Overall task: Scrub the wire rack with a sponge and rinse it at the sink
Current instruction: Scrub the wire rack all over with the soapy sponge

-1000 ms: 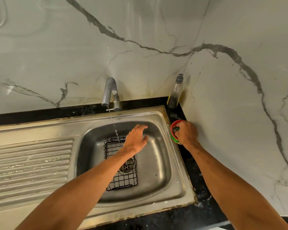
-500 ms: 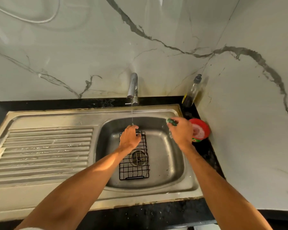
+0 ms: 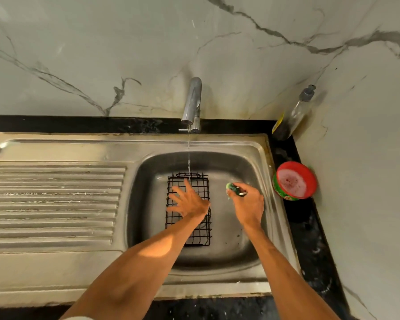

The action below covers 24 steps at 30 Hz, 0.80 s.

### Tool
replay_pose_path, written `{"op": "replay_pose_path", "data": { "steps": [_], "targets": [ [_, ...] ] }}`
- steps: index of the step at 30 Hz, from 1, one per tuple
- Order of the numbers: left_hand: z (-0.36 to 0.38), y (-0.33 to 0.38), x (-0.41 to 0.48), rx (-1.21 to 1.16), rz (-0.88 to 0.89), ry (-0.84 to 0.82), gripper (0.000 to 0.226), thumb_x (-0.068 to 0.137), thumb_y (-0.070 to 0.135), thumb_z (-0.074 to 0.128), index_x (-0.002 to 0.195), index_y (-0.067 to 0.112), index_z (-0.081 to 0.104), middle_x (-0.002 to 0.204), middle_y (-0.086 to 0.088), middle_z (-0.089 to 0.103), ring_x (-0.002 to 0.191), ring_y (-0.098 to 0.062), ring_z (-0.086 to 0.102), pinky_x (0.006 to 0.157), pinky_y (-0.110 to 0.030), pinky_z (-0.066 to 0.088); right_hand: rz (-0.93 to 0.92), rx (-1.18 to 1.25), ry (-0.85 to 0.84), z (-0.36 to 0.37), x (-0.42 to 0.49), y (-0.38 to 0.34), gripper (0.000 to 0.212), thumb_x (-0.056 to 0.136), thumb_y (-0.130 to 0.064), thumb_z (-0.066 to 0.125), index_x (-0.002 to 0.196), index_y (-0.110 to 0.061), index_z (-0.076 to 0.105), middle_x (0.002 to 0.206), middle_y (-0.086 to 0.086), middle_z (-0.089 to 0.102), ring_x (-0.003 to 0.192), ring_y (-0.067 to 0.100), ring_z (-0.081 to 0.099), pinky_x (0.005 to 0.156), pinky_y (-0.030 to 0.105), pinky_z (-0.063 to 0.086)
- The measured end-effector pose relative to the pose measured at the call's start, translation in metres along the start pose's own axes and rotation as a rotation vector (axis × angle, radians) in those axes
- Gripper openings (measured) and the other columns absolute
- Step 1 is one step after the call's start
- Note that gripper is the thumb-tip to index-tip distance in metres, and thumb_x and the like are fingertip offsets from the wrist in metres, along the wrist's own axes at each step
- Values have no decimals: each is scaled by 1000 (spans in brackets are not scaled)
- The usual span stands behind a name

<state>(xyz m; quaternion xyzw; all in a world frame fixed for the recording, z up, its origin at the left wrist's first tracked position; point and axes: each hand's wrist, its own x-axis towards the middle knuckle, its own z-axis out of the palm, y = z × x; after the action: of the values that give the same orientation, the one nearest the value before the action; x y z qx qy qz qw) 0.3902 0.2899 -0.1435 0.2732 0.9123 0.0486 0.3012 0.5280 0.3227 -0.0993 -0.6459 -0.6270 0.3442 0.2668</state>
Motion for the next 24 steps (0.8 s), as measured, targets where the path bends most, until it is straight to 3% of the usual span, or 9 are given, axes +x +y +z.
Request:
{"op": "replay_pose_path", "data": {
  "steps": [3,8,12,17,21,24],
  "targets": [
    [4,5,6,-36,12,8,105,71,50,84,155,33,22,160,-20,9,146,-49,16,112,-71,29,-1,8,-11,0,8,3,25,81,-31,81,106,-29,77,97,-12,76,88,5,68,81,27,55],
    [1,2,13,-49,0,-36,104,72,51,84,155,42,22,153,-16,30,141,-45,29,108,-69,33,-2,45,-46,5,19,2,27,80,-35,81,106,-30,77,93,-14,76,86,3,69,81,33,59],
    [2,3,17,-17,-16,-32,103,72,52,84,155,42,22,149,-16,34,138,-45,33,106,-70,37,-20,43,-62,10,20,4,27,80,-35,81,106,-29,77,95,-14,76,87,2,68,82,34,60],
    [-12,4,10,-67,9,-25,101,62,55,89,146,39,35,143,-16,41,133,-45,39,101,-69,40,-16,76,-75,5,19,6,29,80,-32,82,108,-26,77,98,-12,75,90,3,68,83,31,59],
    [-35,-16,3,-288,76,-123,110,60,51,89,153,40,31,150,-13,40,140,-42,36,108,-61,41,-20,162,-91,-9,14,-4,31,79,-24,83,109,-24,76,96,-11,76,88,0,68,82,25,57],
    [-66,-35,-7,-539,133,-186,107,66,35,91,156,32,32,157,-12,40,143,-35,40,118,-53,35,-61,210,-140,-20,14,-22,30,79,-21,83,109,-24,76,93,-13,74,88,1,68,83,27,58]
  ]
}}
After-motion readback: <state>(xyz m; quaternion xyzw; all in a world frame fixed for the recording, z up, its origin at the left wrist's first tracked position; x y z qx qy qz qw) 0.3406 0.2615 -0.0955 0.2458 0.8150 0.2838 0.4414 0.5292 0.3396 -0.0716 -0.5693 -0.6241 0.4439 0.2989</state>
